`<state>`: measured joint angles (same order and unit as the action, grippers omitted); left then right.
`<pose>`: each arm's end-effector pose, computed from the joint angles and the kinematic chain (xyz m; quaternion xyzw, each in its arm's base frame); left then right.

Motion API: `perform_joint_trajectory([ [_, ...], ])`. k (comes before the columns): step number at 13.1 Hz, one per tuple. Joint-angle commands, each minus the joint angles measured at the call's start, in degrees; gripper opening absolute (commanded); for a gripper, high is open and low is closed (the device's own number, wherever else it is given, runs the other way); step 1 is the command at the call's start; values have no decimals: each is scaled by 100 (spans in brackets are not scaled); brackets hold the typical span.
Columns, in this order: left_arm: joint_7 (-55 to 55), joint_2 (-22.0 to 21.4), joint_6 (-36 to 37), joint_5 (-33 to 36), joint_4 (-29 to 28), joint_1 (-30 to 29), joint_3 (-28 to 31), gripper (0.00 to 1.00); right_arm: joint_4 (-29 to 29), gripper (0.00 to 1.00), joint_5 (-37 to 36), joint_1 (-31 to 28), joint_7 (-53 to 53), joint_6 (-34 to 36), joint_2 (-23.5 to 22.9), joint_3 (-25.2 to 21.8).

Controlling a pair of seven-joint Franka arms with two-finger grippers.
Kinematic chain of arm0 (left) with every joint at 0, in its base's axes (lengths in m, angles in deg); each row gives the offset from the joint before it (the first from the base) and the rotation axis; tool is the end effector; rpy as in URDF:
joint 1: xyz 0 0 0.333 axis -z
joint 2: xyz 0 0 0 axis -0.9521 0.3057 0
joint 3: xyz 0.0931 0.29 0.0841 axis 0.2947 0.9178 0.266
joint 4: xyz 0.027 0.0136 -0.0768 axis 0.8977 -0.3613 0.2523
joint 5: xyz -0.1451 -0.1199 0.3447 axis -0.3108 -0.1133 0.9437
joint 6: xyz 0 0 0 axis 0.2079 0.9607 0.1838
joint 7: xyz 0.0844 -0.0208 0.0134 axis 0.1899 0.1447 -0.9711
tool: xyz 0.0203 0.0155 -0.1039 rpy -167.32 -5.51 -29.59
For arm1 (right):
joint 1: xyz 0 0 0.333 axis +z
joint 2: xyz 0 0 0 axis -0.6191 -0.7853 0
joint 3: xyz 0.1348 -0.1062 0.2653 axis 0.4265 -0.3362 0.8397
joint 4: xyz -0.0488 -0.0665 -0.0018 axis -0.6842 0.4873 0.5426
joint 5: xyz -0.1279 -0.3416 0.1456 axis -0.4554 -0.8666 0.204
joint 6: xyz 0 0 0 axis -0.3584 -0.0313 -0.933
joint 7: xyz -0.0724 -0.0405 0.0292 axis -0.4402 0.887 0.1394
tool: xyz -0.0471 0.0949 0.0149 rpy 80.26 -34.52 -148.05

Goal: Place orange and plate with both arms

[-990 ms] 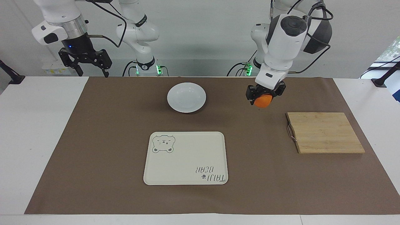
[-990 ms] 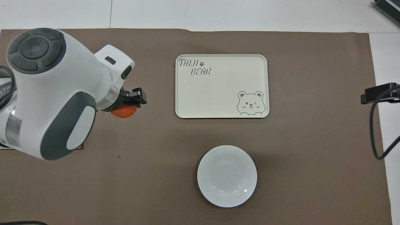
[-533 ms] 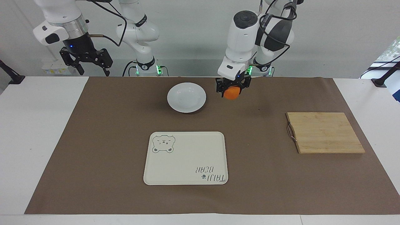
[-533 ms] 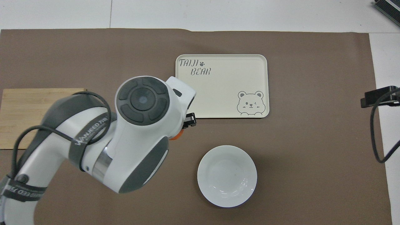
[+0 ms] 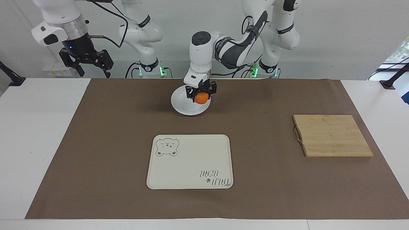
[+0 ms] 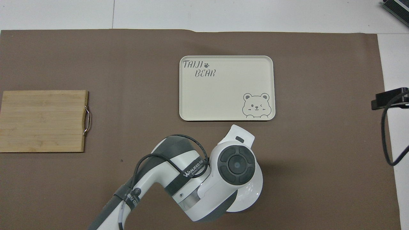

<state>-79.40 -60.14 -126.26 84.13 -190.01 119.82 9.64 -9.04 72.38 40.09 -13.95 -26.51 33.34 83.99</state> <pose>0.3797 -0.4994 0.4093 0.9960 0.0887 0.0005 0.0138 0.5402 -0.0206 0.6725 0.9994 -0.0296 0.0071 0.0135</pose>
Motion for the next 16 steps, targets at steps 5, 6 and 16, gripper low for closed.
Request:
perform_joint_trajectory([
  [5, -983, 341, -1194, 81, -799, 634, 105, 16, -1031, 100, 571, -122, -94, -281, 667, 6],
  [6, -1037, 332, -1116, 81, -765, 652, 105, 99, -1049, 100, 623, -131, -103, -273, 658, 6],
  [16, 496, -388, 52, 72, -71, -654, 149, 100, -2928, 100, 2468, -430, -505, -984, 1142, -12],
])
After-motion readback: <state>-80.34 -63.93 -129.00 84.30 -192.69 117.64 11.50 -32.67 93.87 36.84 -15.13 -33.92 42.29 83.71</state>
